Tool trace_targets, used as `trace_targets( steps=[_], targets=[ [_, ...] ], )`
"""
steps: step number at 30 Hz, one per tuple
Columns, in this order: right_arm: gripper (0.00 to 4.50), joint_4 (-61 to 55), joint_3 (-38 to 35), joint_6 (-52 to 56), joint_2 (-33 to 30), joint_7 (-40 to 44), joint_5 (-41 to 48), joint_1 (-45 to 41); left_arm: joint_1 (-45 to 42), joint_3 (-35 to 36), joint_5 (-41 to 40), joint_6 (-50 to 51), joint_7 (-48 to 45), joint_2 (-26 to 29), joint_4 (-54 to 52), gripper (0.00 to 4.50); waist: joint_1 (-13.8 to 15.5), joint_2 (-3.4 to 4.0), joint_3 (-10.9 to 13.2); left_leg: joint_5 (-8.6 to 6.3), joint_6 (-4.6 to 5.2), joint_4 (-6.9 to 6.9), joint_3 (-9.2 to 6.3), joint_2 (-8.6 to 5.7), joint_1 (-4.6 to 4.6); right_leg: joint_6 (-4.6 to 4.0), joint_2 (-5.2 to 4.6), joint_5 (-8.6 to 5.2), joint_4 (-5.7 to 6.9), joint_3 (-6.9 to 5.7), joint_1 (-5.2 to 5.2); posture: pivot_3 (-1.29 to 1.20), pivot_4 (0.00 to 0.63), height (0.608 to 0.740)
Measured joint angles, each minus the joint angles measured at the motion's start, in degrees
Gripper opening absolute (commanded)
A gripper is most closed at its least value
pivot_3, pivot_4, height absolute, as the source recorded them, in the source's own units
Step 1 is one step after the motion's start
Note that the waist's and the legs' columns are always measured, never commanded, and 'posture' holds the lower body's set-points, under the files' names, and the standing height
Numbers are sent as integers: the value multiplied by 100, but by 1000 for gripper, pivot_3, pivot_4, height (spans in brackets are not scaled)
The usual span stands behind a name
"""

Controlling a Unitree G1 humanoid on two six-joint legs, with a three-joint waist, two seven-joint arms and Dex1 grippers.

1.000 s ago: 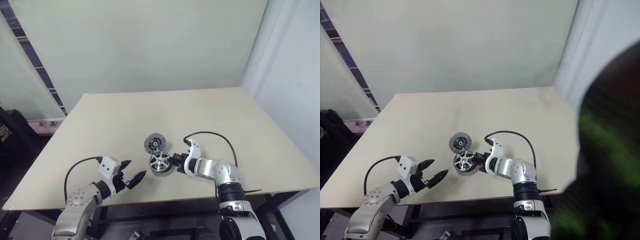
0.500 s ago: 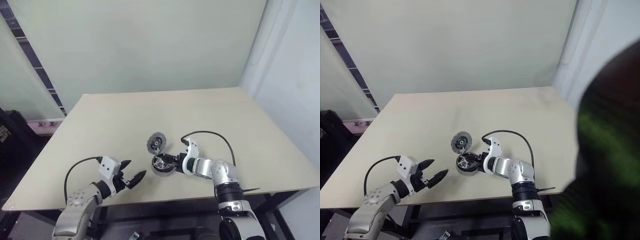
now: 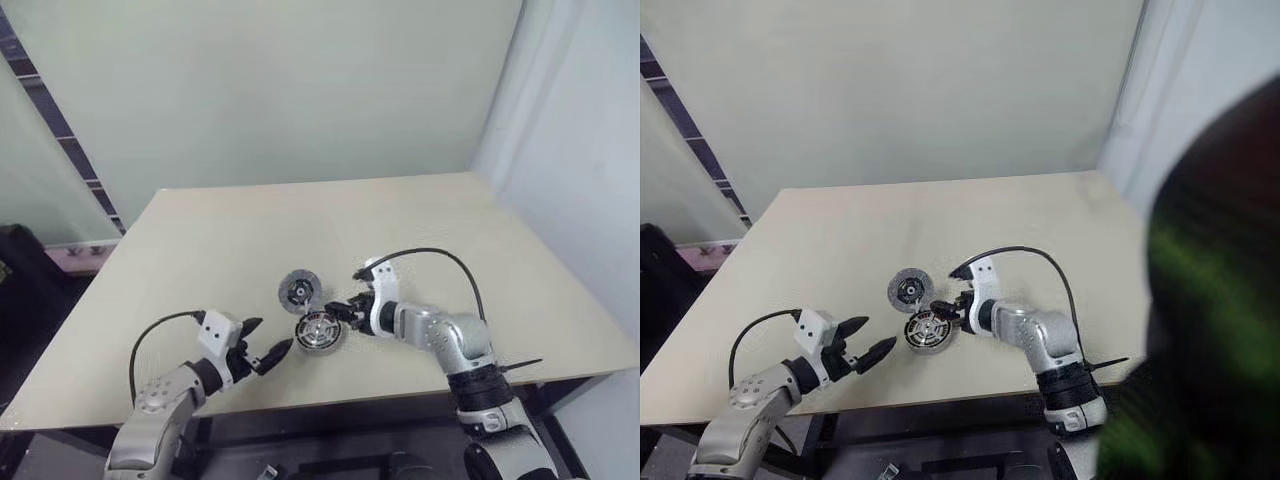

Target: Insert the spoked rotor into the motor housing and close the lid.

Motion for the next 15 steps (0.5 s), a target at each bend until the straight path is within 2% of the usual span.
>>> trace_targets(
  steps=[4,7,15],
  targets=[
    [1184,316,1021,-1253,-100,284,-862,144,-12,57,12,0,-7,106,84,4500,-7,-3,2,0,-1,0,2,0,0,0,-1,0,-1,0,-1,0,0,740],
    [101,857,1275,-1911,3,346,-1276,109,-11,85,10,2,-22,168,93,4500,2,-6,2,0,-1,1,0,0,0,0,-1,0,-1,0,0,0,0,740],
    [43,2367,1271,-2915,455,326,-1834,-57,46,95,5,18,-7,183,69,4500,11,-8,0,-1,-2,-1,-2,-3,7,3,-2,3,3,3,3,0,0,740]
  ],
)
